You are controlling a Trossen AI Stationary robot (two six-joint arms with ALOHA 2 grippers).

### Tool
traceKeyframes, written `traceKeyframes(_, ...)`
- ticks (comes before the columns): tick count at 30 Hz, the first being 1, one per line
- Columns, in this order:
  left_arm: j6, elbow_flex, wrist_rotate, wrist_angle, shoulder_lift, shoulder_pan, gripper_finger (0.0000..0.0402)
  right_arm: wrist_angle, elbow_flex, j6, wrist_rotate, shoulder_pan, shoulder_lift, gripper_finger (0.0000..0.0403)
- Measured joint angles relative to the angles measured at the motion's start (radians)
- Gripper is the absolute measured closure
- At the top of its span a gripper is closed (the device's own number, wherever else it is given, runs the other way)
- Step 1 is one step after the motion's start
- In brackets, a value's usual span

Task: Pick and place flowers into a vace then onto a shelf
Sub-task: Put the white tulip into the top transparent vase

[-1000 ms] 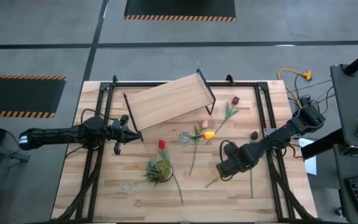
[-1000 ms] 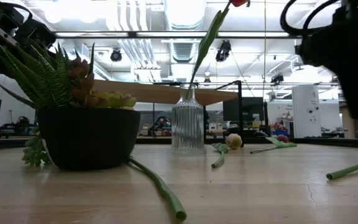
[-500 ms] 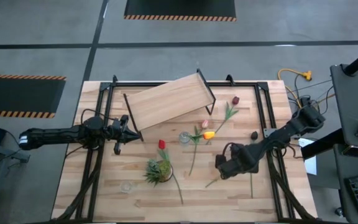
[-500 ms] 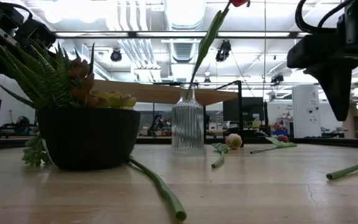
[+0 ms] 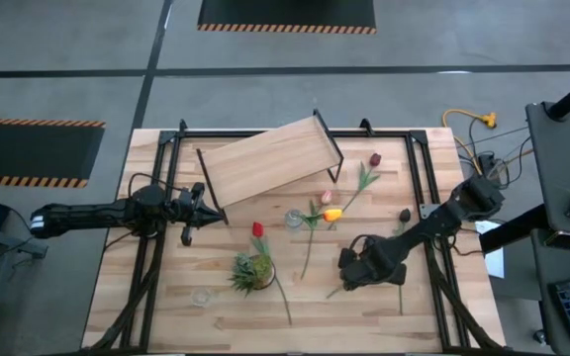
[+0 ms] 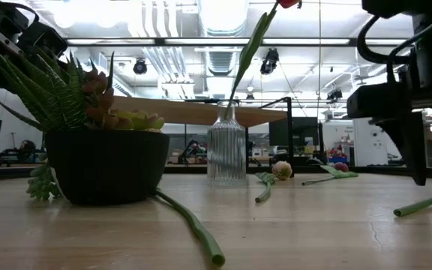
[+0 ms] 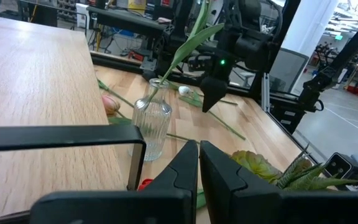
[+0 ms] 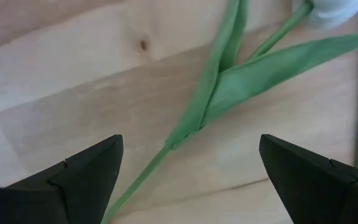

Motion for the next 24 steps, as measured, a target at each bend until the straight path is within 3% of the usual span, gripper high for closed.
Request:
traceKeyframes(13, 0.0, 0.003, 0.0, 0.0, 0.0, 0.0, 0.0401, 0.107, -0.107, -0.031, 0.013, -0.032, -0.009, 0.005)
traceKeyframes(24, 0.0, 0.003, 0.0, 0.0, 0.0, 0.0, 0.0401, 0.128, -0.112, -0.127, -0.008, -0.034, -0.014, 0.0223)
